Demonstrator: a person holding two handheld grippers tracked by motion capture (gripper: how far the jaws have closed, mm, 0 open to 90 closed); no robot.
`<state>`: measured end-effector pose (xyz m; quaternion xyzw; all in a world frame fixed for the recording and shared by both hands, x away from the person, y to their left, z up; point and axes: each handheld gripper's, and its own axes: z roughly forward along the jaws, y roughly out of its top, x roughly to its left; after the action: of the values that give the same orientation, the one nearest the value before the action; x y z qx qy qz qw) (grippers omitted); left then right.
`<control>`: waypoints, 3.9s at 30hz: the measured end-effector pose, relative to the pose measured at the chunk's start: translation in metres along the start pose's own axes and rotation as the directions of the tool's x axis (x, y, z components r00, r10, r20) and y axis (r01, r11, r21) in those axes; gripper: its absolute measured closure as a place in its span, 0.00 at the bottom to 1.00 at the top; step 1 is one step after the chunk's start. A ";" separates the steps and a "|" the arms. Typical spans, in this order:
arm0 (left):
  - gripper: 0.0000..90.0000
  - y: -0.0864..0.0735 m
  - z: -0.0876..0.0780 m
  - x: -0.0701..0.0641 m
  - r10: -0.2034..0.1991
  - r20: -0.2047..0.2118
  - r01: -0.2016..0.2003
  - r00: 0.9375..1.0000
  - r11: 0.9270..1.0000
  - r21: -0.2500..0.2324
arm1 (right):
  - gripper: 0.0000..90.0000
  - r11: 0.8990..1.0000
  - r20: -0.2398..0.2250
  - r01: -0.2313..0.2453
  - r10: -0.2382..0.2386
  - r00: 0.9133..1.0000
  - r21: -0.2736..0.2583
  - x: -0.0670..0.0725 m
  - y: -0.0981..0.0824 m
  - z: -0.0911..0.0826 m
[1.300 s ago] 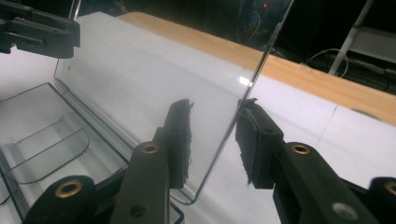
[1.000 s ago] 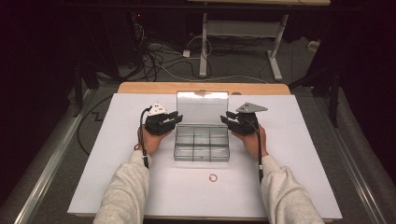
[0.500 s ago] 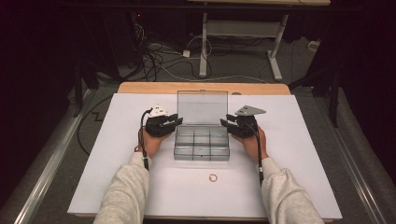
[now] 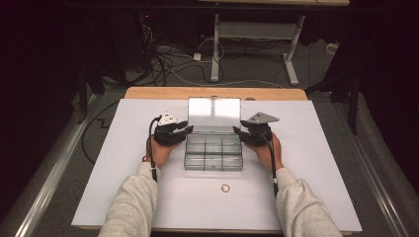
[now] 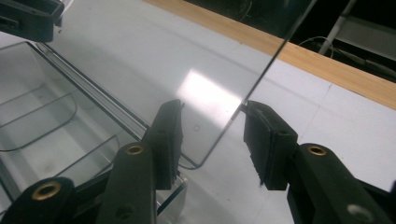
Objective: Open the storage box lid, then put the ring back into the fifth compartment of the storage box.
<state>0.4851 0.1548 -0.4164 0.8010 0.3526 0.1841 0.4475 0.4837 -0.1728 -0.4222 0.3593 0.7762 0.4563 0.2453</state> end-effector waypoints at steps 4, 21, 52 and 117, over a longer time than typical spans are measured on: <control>0.69 0.001 0.001 -0.003 0.026 -0.014 -0.026 1.000 1.000 0.012 | 0.66 1.000 -0.002 0.005 -0.005 1.000 0.008 0.001 -0.001 0.001; 0.43 0.019 -0.033 -0.027 0.237 -0.095 -0.233 0.967 0.971 0.049 | 0.58 0.993 -0.005 0.088 -0.089 0.996 -0.084 0.012 0.004 -0.035; 0.22 -0.021 -0.105 -0.085 0.441 -0.111 -0.445 0.891 0.895 -0.020 | 0.37 0.948 -0.066 0.222 -0.242 0.968 -0.230 0.049 -0.020 -0.133; 0.18 -0.104 -0.143 -0.063 0.347 -0.069 -0.335 0.935 0.932 0.138 | 0.54 0.930 -0.422 0.367 -0.334 0.843 -0.004 0.121 -0.058 -0.101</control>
<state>0.3128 0.2294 -0.4272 0.8670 0.2391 0.2733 0.3413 0.3179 -0.1507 -0.4329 0.1151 0.8798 0.4395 0.1397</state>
